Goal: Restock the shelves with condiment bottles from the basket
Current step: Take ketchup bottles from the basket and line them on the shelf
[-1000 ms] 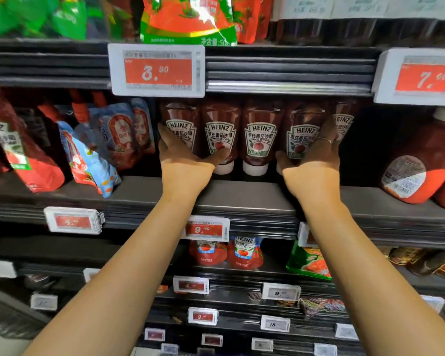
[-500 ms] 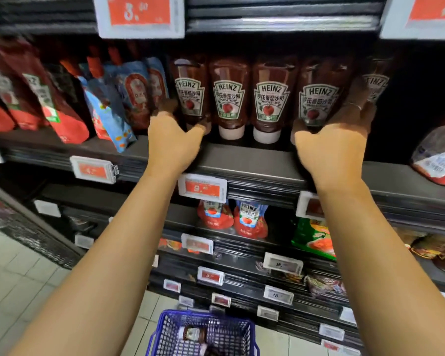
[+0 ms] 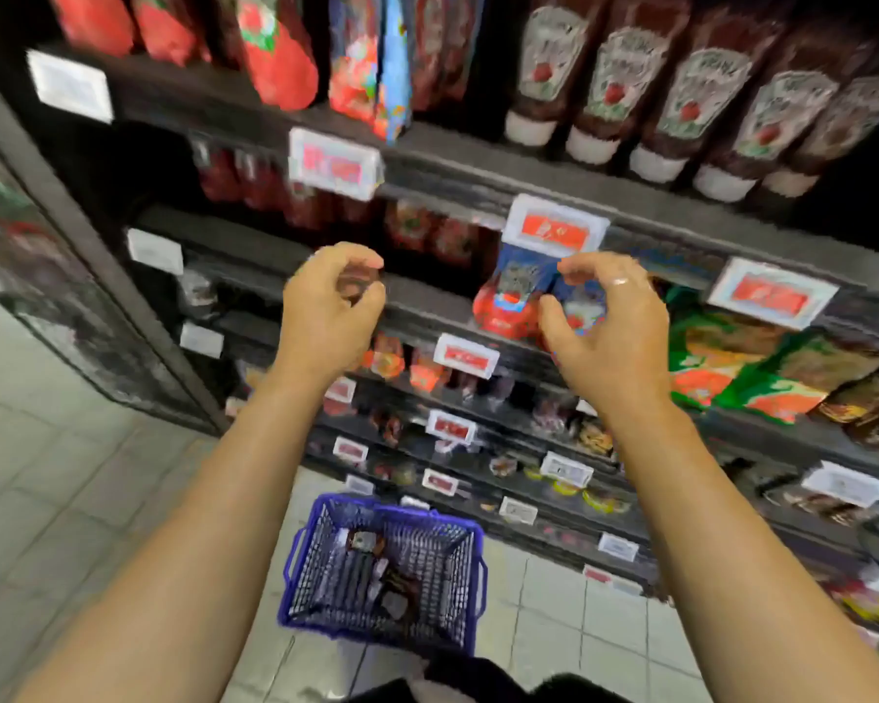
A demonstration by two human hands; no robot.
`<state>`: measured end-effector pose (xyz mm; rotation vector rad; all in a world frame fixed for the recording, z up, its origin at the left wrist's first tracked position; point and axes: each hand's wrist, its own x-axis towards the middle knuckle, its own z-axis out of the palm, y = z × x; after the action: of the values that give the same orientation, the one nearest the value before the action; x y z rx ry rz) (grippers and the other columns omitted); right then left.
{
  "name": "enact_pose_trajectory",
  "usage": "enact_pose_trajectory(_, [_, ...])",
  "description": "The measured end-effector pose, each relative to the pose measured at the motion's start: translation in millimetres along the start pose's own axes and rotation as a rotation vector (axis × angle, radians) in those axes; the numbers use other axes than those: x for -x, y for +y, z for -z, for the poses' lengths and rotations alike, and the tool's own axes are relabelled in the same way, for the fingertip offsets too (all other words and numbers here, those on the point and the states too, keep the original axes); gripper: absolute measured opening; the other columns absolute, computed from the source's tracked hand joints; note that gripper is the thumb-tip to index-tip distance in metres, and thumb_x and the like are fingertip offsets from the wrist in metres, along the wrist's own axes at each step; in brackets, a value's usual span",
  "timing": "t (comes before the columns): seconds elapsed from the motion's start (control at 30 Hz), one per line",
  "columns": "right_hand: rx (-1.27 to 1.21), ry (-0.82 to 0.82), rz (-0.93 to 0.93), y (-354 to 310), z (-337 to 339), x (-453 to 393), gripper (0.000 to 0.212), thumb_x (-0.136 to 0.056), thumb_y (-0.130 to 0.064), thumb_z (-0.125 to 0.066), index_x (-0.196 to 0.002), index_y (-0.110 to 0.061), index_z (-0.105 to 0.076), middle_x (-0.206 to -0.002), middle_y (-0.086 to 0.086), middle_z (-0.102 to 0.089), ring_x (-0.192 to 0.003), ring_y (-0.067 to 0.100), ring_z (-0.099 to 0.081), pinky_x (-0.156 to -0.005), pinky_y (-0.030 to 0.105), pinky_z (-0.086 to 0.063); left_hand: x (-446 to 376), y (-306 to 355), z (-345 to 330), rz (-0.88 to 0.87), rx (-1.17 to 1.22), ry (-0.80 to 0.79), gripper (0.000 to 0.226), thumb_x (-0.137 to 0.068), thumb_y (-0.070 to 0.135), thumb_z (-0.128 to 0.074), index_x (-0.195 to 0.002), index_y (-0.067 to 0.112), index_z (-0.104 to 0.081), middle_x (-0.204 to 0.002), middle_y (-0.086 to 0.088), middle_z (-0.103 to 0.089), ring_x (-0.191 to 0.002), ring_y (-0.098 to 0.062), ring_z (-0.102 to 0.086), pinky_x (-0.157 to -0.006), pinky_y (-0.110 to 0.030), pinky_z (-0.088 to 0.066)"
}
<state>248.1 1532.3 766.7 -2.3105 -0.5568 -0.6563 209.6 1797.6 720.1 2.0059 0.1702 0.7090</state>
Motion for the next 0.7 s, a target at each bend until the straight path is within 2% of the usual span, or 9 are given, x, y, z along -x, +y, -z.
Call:
enact_pose_trajectory(0.07, [0.016, -0.091, 0.002, -1, -21, 24, 0.026, -0.083, -0.024, -0.070, -0.107, -0.015, -0.068, -0.103, 0.003, -0.067, -0.100, 0.024, -0.060, -0.090, 0.024, -0.040, 27, -39, 12, 0.158, 0.014, -0.015, 0.020, -0.084, 0.003, -0.065, -0.100, 0.013, -0.071, -0.097, -0.001, -0.072, -0.087, -0.010, -0.067, -0.082, -0.019, -0.052])
enact_pose_trajectory(0.17, [-0.013, -0.293, -0.038, 9, -54, 62, 0.023, -0.084, -0.023, -0.071, -0.105, -0.016, -0.066, -0.099, 0.004, -0.066, -0.094, 0.025, -0.063, -0.087, 0.032, -0.046, 73, -99, 26, 0.390, -0.032, -0.040, 0.017, -0.085, 0.003, -0.064, -0.096, 0.014, -0.070, -0.089, -0.003, -0.072, -0.079, -0.011, -0.066, -0.078, -0.020, -0.052])
enact_pose_trajectory(0.23, [-0.031, -0.533, -0.154, 22, -78, 85, 0.019, -0.086, -0.021, -0.073, -0.102, -0.019, -0.063, -0.093, 0.002, -0.065, -0.089, 0.024, -0.064, -0.083, 0.034, -0.049, 105, -141, 31, 0.559, -0.108, -0.067, 0.016, -0.088, 0.001, -0.062, -0.097, 0.012, -0.069, -0.091, -0.006, -0.072, -0.084, -0.018, -0.067, -0.085, -0.028, -0.053])
enact_pose_trajectory(0.33, [0.009, -0.989, -0.364, 47, -122, 115, 0.023, -0.086, -0.021, -0.076, -0.106, -0.021, -0.064, -0.087, -0.004, -0.066, -0.083, 0.019, -0.065, -0.077, 0.025, -0.044, 157, -197, 28, 0.834, -0.152, -0.115, 0.013, -0.088, 0.001, -0.062, -0.092, 0.012, -0.066, -0.092, -0.005, -0.069, -0.090, -0.025, -0.067, -0.091, -0.038, -0.053])
enact_pose_trajectory(0.43, [0.079, -1.320, -0.388, 80, -183, 158, 0.025, -0.087, -0.030, -0.077, -0.108, -0.026, -0.065, -0.089, -0.006, -0.068, -0.080, 0.013, -0.063, -0.067, 0.013, -0.042, 217, -243, 6, 1.069, -0.185, -0.175, 0.010, -0.086, 0.005, -0.064, -0.091, 0.013, -0.067, -0.096, -0.010, -0.072, -0.095, -0.027, -0.068, -0.090, -0.035, -0.052])
enact_pose_trajectory(0.5, [0.144, -1.448, -0.358, 104, -232, 196, 0.022, -0.087, -0.031, -0.075, -0.106, -0.025, -0.066, -0.089, -0.004, -0.068, -0.079, 0.014, -0.060, -0.062, 0.011, -0.042, 257, -277, -18, 1.187, -0.233, -0.273, 0.006, -0.088, 0.015, -0.064, -0.092, 0.011, -0.068, -0.099, -0.013, -0.073, -0.104, -0.030, -0.068, -0.085, -0.033, -0.050])
enact_pose_trajectory(0.57, [0.161, -1.548, -0.412, 135, -286, 242, 0.027, -0.086, -0.031, -0.074, -0.110, -0.022, -0.067, -0.097, 0.001, -0.071, -0.086, 0.019, -0.063, -0.075, 0.026, -0.051, 297, -320, -52, 1.274, -0.257, -0.374, 0.020, -0.093, 0.021, -0.062, -0.106, 0.008, -0.069, -0.112, -0.016, -0.071, -0.113, -0.034, -0.064, -0.091, -0.037, -0.050])
enact_pose_trajectory(0.63, [0.166, -1.624, -0.435, 169, -340, 292, 0.025, -0.084, -0.029, -0.074, -0.108, -0.023, -0.067, -0.104, 0.005, -0.072, -0.093, 0.024, -0.066, -0.083, 0.034, -0.054, 334, -365, -92, 1.408, -0.186, -0.390, 0.031, -0.095, 0.018, -0.061, -0.122, 0.003, -0.064, -0.123, -0.020, -0.067, -0.115, -0.038, -0.063, -0.096, -0.042, -0.052])
enact_pose_trajectory(0.7, [0.143, -1.675, -0.493, 206, -396, 342, 0.015, -0.087, -0.025, -0.074, -0.099, -0.022, -0.065, -0.100, 0.008, -0.072, -0.084, 0.025, -0.067, -0.076, 0.037, -0.056, 370, -415, -137, 1.503, -0.162, -0.438, 0.033, -0.095, 0.018, -0.062, -0.123, 0.000, -0.063, -0.121, -0.021, -0.067, -0.110, -0.038, -0.065, -0.086, -0.037, -0.054])
